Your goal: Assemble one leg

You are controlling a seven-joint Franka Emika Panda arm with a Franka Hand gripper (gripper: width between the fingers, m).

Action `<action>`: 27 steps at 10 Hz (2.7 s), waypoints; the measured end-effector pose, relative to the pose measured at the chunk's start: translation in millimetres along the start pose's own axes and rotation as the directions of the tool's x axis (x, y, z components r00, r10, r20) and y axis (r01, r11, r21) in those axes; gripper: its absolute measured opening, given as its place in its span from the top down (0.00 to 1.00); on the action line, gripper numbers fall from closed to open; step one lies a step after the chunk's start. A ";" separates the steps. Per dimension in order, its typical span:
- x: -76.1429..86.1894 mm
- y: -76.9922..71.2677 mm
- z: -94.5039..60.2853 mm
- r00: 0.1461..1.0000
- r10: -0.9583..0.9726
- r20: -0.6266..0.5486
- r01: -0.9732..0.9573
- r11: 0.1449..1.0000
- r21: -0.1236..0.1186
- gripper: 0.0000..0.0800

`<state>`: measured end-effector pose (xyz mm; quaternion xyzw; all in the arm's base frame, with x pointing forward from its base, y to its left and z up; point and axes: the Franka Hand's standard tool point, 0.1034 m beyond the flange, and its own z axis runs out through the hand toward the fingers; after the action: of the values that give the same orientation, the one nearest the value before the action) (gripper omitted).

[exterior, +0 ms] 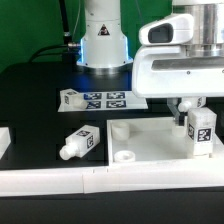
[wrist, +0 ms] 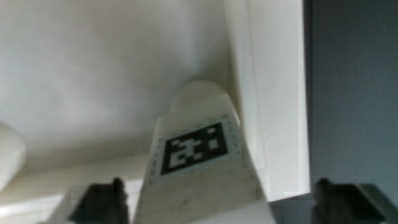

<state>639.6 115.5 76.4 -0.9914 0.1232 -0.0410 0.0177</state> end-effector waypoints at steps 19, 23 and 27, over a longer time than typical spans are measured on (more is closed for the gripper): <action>-5.3 -10.2 4.9 0.924 0.380 0.037 -0.381 0.925 0.004 0.19; 4.2 3.5 3.6 0.984 -0.178 0.009 0.178 0.984 -0.002 0.19; 4.0 3.1 3.7 0.998 -0.068 0.009 0.068 0.998 -0.001 0.51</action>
Offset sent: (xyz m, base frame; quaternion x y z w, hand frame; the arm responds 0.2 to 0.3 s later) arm 0.0042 -0.0085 0.0023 -0.0299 0.0049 0.2079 0.9777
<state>643.1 111.6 72.9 -0.9952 0.0895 -0.0370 0.0159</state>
